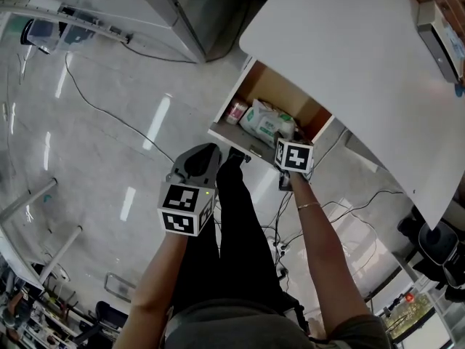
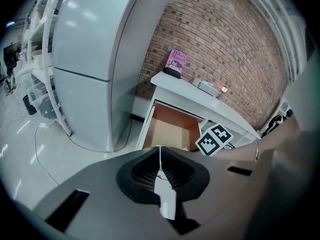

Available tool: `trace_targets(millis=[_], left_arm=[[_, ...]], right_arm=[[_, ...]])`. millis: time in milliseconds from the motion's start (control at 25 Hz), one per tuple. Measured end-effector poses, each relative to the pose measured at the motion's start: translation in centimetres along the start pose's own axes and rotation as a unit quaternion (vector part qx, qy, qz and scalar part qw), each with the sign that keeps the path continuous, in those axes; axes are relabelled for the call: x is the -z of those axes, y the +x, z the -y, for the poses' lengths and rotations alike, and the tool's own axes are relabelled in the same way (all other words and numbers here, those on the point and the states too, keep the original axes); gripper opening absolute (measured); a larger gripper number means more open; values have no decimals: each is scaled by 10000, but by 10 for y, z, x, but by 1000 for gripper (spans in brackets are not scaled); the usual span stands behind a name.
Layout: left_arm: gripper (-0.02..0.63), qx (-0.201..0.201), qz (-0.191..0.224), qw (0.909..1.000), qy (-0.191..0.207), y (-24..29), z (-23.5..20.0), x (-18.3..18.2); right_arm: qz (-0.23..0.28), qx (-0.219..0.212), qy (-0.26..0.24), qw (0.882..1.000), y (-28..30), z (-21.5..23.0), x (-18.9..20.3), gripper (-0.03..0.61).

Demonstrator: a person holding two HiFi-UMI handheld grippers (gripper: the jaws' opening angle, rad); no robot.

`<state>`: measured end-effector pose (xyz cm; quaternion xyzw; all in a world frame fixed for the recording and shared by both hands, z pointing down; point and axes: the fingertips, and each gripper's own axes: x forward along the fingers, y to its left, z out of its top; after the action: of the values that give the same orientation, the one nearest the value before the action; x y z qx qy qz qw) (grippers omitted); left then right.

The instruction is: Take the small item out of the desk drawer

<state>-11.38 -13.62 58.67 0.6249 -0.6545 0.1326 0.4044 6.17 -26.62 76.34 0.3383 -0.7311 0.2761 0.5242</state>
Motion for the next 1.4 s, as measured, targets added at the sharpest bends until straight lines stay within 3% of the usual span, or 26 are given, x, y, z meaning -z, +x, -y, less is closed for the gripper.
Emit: trace_targets(millis=[440,600,680,880,1400], left_arm=[[25,-128,16,9998,-124,-1,-14,3],[25,-134,11,9998,-151,-1,-14,6],[25,-135,7,9998,-150,-2,-14,7],[25,-97,-2,9999,-115,-4,-11,7],[25,81,100,9997,205,-12,-3,-3]], right_arm=[[-296,132,-110,9994,16,2,1,232],[-608,243,-253,9975,20,2,7,159],[-695,295,-224,9969,21,2,9,156],[-635,308,-109,9974,18,4,11,167],[-127,-253,119,9995,-23,-28,18,166]])
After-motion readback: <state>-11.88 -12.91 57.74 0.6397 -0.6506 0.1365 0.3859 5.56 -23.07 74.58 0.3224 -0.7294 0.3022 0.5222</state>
